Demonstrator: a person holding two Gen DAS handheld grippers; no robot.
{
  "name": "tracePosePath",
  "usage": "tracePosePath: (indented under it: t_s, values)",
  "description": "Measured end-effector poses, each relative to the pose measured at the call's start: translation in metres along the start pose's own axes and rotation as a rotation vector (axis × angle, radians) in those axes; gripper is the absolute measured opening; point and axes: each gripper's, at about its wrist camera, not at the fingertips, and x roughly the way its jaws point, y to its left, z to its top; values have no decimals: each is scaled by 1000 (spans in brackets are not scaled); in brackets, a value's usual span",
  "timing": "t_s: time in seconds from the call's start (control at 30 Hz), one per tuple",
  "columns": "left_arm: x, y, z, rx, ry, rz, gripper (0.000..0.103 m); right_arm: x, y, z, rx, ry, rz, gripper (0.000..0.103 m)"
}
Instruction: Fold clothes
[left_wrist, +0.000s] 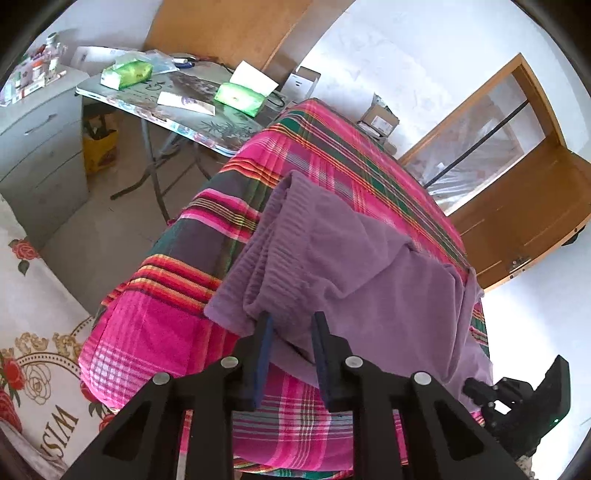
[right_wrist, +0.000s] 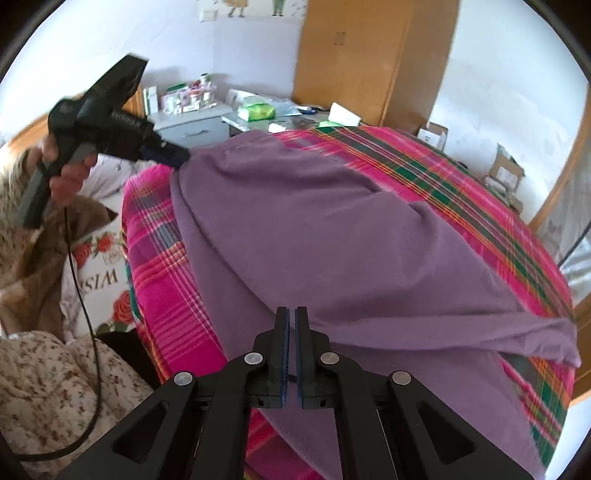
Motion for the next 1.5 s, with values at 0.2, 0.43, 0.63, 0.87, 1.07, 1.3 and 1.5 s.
tracePosePath:
  t_s: [0.2,0.43,0.63,0.87,1.07,1.3,1.5]
  values:
    - [-10,0,-5,-38,-46,69,22,-43,-38,-20,143,-41,-52,5]
    - [-32,-35,-18,83,-168,129,25,-107,-100,-73,336,-5,-256,9]
    - [-18,-87,-33,261,-148,70,29,-183,-144,-123,488,45,-488,14]
    - [27,-154,-63,530,-53,27,30,-180,-164,-164,720,-14,-419,25]
    - [50,-187,-88,670,9,-21,31,-114,-162,-155,778,-65,-251,25]
    - [57,-201,-106,790,-19,56,32,-66,-167,-120,780,-101,-124,25]
    - [62,-204,-118,846,-11,49,32,-40,-179,-94,811,-143,-34,25]
